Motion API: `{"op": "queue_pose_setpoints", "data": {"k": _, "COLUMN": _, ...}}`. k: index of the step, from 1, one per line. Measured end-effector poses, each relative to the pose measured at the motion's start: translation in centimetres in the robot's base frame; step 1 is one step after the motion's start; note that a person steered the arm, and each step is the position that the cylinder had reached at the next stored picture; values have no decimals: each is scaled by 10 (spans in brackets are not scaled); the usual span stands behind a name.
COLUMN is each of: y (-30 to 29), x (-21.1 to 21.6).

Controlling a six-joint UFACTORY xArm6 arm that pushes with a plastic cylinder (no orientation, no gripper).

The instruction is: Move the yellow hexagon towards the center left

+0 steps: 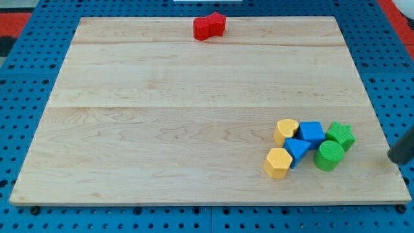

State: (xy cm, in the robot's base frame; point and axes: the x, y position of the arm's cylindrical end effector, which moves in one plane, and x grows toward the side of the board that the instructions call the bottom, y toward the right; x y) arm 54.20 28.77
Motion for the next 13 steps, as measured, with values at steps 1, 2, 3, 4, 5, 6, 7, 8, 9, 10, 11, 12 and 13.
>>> {"op": "queue_pose_setpoints", "data": {"k": 1, "y": -47, "x": -16}}
{"op": "queue_pose_setpoints", "data": {"k": 2, "y": -95, "x": -16}}
{"op": "queue_pose_setpoints", "data": {"k": 3, "y": -72, "x": -13}}
{"op": "queue_pose_setpoints", "data": {"k": 4, "y": -16, "x": 13}}
{"op": "queue_pose_setpoints", "data": {"k": 5, "y": -52, "x": 53}}
{"op": "queue_pose_setpoints", "data": {"k": 6, "y": -120, "x": 62}}
{"op": "queue_pose_setpoints", "data": {"k": 7, "y": -138, "x": 22}}
{"op": "queue_pose_setpoints", "data": {"k": 8, "y": -169, "x": 12}}
{"op": "queue_pose_setpoints", "data": {"k": 9, "y": -185, "x": 22}}
{"op": "queue_pose_setpoints", "data": {"k": 10, "y": -171, "x": 30}}
{"op": "queue_pose_setpoints", "data": {"k": 11, "y": -209, "x": 48}}
{"op": "queue_pose_setpoints", "data": {"k": 12, "y": -248, "x": 42}}
{"op": "queue_pose_setpoints", "data": {"k": 13, "y": -274, "x": 11}}
